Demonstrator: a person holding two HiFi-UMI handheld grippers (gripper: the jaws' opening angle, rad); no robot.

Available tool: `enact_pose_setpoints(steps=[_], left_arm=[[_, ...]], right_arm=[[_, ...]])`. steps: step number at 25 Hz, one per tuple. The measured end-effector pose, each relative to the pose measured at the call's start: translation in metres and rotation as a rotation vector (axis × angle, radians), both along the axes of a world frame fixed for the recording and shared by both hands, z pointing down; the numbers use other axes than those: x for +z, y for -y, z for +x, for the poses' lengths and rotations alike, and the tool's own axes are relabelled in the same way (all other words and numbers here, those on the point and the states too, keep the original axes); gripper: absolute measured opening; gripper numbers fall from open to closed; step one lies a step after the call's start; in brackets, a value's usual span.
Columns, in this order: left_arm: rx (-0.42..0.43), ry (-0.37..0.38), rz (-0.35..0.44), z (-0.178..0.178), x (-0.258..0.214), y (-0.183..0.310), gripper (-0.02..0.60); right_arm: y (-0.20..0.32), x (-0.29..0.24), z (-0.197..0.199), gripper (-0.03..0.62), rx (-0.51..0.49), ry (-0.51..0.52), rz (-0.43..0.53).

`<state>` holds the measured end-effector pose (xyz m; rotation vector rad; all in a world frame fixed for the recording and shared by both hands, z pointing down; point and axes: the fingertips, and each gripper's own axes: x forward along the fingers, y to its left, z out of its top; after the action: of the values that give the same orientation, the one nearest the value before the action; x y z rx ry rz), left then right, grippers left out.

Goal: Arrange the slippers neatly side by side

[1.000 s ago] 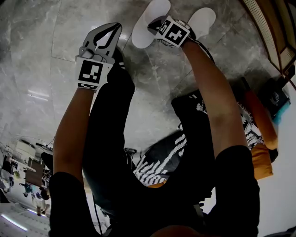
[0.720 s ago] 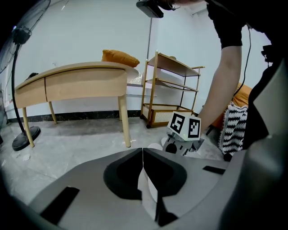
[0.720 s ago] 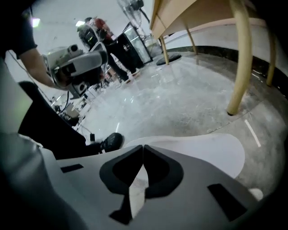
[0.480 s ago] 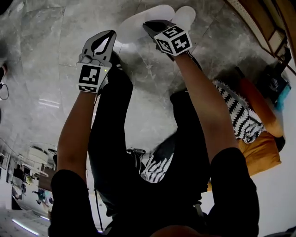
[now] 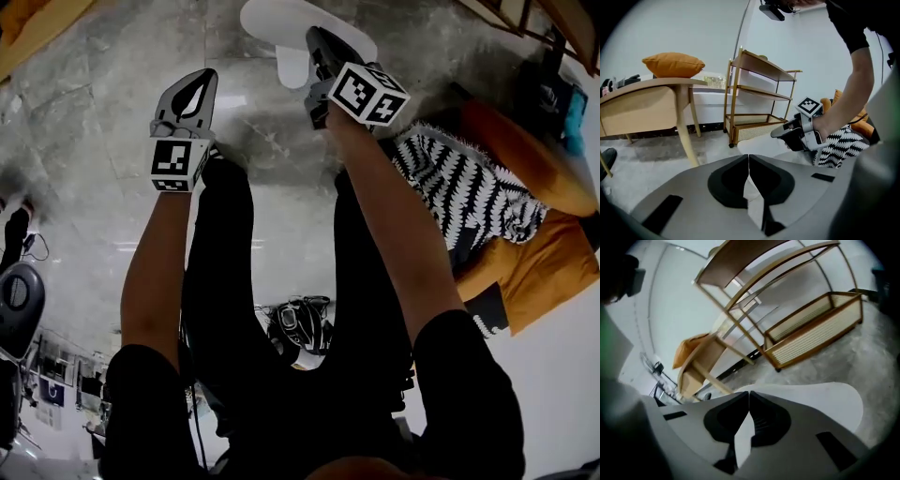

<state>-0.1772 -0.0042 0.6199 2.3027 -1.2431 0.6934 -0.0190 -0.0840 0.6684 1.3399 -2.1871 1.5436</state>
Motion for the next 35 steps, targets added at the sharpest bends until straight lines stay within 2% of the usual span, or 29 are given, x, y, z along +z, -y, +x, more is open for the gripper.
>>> enact_pose_setpoints(steps=[4,9,13,18,20,24,31,35], left_arm=[[0.044,-0.021,0.032,0.038,0.011,0.029,0.017],[0.039,-0.037,0.048,0.063,0.047,0.055,0.017],[0.037,-0.066,0.05,0.083,0.075,0.064,0.017],[0.057,-0.078,0.038,0.096,0.107,0.061,0.017],[0.057,-0.078,0.033,0.094,0.118,0.058,0.017],[0.044,-0.084,0.029,0.087,0.131,0.052,0.017],[0.049,-0.094,0.027,0.076,0.136,0.04,0.017],[0.041,-0.09,0.021,0.072,0.138,0.041,0.017]], right_arm=[[0.01,0.013,0.083,0.034,0.328,0.035,-0.044],[0.003,0.056,0.145,0.034,0.648,0.122,-0.113],[-0.007,0.098,0.17,0.034,0.82,0.177,-0.157],[-0.025,0.154,0.179,0.034,0.988,0.233,-0.222],[-0.031,0.173,0.177,0.034,1.042,0.252,-0.24],[-0.038,0.203,0.165,0.034,1.086,0.271,-0.268],[-0.04,0.226,0.141,0.035,1.057,0.281,-0.305],[-0.043,0.226,0.133,0.035,1.095,0.349,-0.342]])
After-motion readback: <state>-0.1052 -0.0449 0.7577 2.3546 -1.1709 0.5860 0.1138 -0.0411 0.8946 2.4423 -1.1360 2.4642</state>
